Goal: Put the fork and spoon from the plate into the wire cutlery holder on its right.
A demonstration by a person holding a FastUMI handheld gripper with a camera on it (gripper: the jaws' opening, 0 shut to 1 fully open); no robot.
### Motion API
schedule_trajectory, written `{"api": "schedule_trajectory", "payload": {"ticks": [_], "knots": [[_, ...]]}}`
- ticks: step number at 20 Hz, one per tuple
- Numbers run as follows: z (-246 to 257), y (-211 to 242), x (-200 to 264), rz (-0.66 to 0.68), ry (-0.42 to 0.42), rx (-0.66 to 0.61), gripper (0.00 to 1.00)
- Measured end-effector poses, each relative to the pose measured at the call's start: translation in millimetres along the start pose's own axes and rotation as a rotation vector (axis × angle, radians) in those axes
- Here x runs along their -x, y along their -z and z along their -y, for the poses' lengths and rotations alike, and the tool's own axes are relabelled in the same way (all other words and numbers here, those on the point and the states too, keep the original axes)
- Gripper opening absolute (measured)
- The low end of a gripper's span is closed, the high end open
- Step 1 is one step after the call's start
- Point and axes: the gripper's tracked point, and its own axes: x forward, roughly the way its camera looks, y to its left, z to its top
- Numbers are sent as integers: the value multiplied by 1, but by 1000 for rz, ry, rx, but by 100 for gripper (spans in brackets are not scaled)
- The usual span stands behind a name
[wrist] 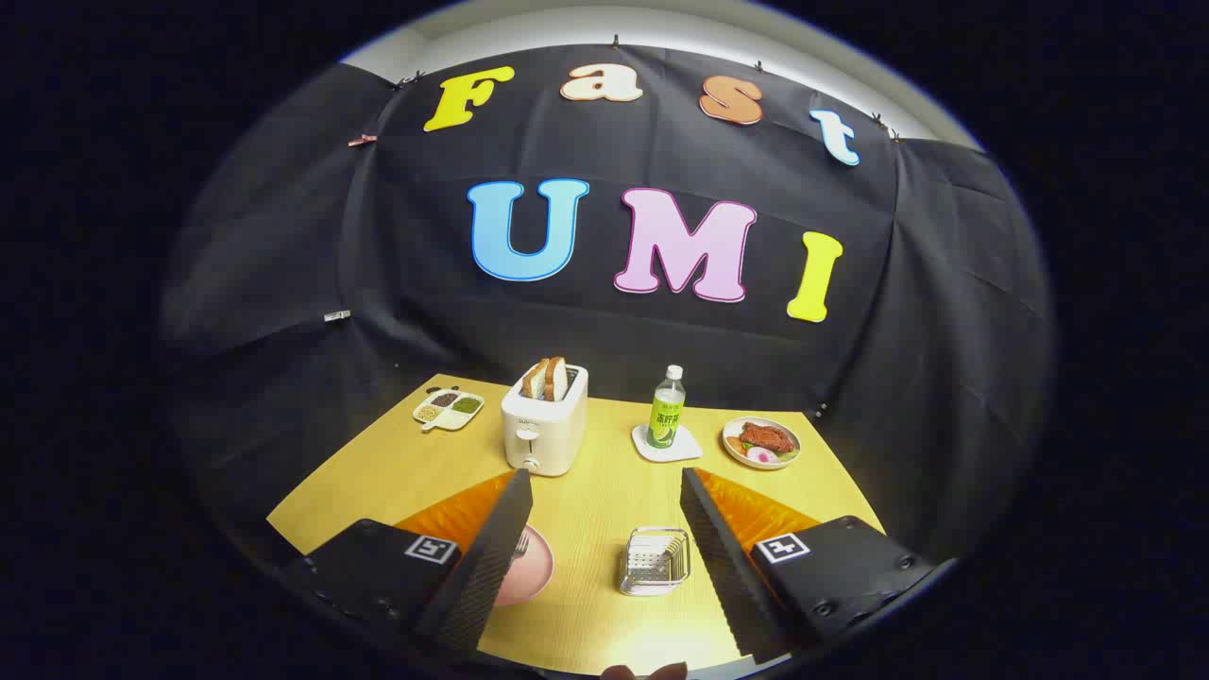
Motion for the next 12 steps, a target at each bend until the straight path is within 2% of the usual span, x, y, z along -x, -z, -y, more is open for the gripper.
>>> {"api": "schedule_trajectory", "payload": {"ticks": [12], "knots": [[-1,1,0,-9,4,9,98]]}}
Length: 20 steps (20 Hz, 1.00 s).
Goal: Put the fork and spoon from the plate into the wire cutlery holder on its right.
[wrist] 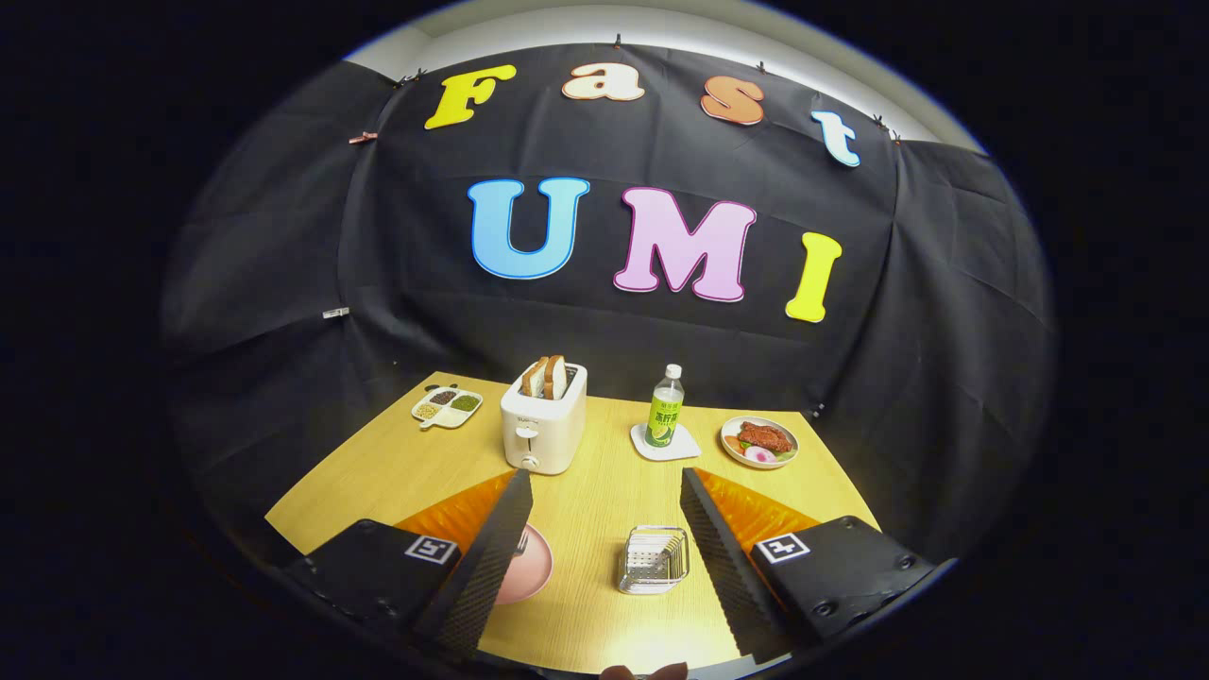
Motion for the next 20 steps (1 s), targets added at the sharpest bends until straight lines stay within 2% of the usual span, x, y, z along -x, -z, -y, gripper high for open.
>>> {"api": "schedule_trajectory", "payload": {"ticks": [20], "knots": [[-4,8,-10,-38,-11,-7,98]]}}
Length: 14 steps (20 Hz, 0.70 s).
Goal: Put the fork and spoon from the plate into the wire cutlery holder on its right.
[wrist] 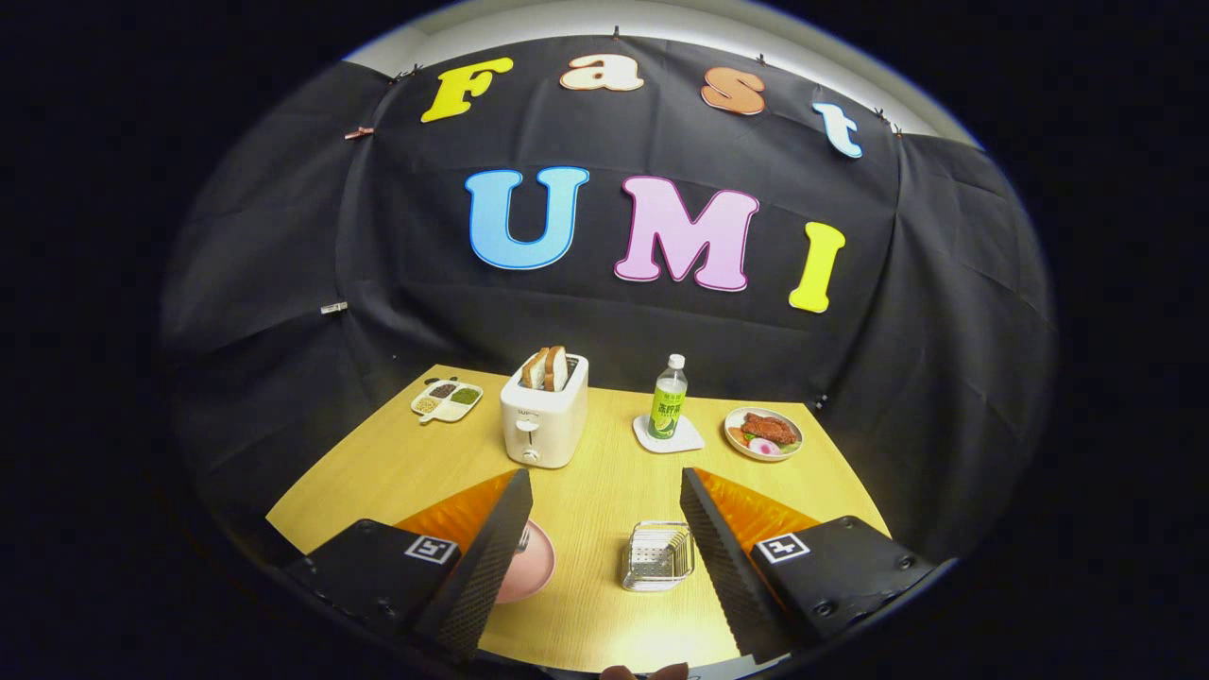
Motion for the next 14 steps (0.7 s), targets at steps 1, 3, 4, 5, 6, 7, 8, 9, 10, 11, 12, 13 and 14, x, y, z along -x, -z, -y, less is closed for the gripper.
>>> {"api": "schedule_trajectory", "payload": {"ticks": [1,3,4,5,6,7,8,9,10,11,12,13,14], "knots": [[-1,1,-1,-5,-6,1,98],[-3,0,-2,-12,-16,1,98],[-6,1,-3,-21,-26,-1,98],[-12,4,-4,-40,-53,-8,98],[-24,9,-6,-77,-96,-18,98],[-34,17,-8,-121,-132,-27,98],[-43,25,-8,-171,-167,-37,98],[-52,35,-9,-222,-200,-47,98],[-61,46,-11,-273,-228,-55,98],[-71,58,-16,-324,-254,-60,98],[-79,72,-18,-378,-274,-61,98],[-85,88,-23,-429,-290,-56,97],[-91,101,-27,-479,-303,-57,96]]}}
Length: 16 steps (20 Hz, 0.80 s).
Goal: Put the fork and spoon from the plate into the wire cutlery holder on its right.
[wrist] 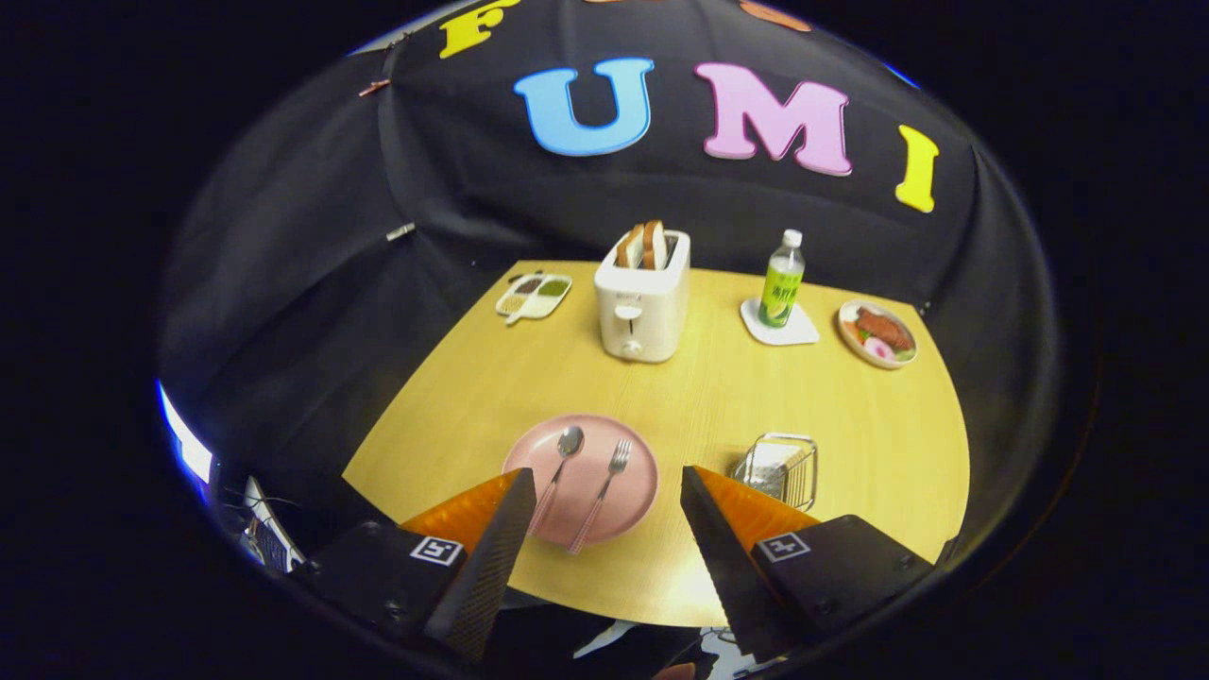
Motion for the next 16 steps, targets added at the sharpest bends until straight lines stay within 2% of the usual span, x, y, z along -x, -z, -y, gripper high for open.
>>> {"api": "schedule_trajectory", "payload": {"ticks": [2,3,8,9,10,14,16], "knots": [[-7,23,-27,-90,-25,-12,93],[-9,32,-40,-127,-29,-13,86],[-10,74,-100,-272,-9,-11,86],[-13,81,-108,-294,-3,-14,78],[-14,87,-117,-317,10,-5,74],[-14,113,-146,-400,56,43,74],[-11,125,-155,-433,88,55,62]]}}
